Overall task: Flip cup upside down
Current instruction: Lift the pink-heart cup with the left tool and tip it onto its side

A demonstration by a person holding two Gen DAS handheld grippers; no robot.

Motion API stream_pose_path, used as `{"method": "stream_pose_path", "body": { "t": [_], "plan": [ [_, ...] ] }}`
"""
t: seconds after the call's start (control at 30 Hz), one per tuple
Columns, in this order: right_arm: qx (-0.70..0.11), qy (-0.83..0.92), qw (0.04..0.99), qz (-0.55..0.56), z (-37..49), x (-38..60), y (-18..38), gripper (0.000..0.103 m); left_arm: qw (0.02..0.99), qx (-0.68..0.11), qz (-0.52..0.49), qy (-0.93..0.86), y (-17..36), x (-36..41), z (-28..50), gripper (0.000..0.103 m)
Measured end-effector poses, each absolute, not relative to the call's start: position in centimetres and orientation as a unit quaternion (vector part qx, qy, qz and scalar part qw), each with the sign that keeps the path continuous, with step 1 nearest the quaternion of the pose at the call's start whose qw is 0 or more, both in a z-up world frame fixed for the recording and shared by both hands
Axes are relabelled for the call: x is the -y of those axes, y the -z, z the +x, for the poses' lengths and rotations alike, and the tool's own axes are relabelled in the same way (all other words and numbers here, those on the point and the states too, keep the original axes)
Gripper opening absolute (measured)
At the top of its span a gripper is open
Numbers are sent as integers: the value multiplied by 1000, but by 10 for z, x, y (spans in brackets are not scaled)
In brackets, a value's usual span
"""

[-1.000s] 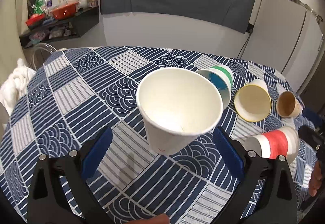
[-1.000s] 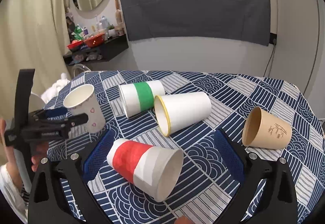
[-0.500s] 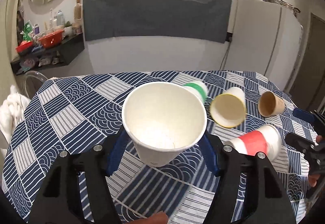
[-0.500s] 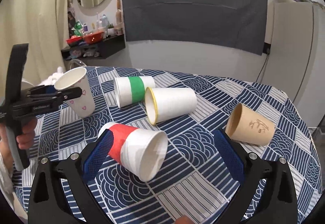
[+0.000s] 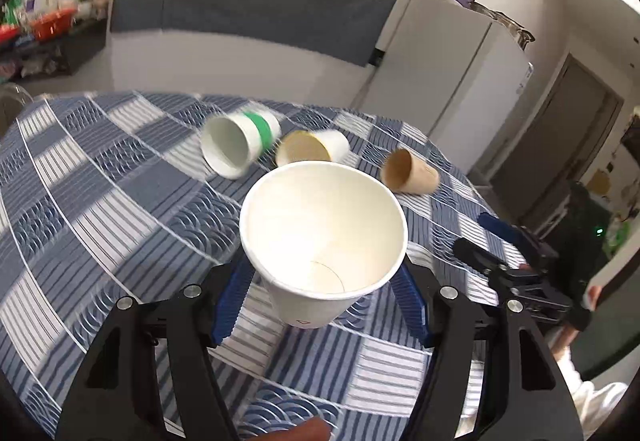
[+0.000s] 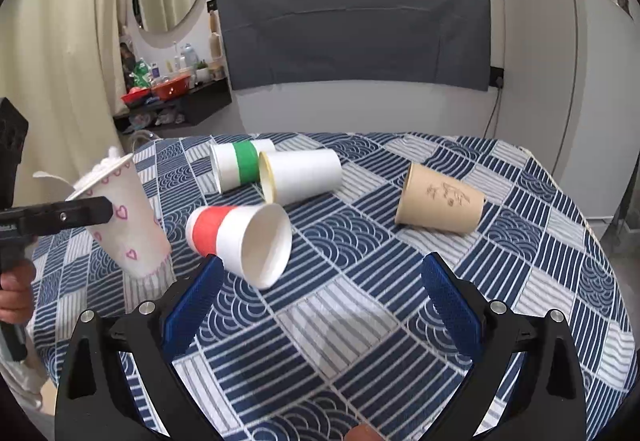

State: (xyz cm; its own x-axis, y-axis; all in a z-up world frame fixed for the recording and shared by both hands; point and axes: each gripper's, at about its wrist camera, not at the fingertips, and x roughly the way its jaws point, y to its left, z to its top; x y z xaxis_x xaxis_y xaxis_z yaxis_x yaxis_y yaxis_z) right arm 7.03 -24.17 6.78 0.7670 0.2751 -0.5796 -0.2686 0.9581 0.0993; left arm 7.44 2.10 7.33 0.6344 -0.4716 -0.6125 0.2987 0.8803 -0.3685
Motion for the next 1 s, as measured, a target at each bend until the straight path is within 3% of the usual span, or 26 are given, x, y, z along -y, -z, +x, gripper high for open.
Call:
{"method": "stream_pose_path", "body": {
  "t": [0.33, 0.53, 0.63, 1.0],
  "plan": [
    [-330, -141, 933, 8, 54, 248, -50, 95, 792, -450, -292, 293, -31, -29, 73, 66],
    [-346, -151, 926, 22, 53, 243, -43, 95, 760, -475, -336, 290, -8, -35, 81, 67],
    [-342, -142, 929, 14, 53, 238, -39, 95, 732, -488, -378, 288, 3, -40, 82, 96],
    [-343, -176, 922, 28, 54, 228, -34, 95, 774, -473, -323, 268, -10, -55, 54, 97]
  ]
}}
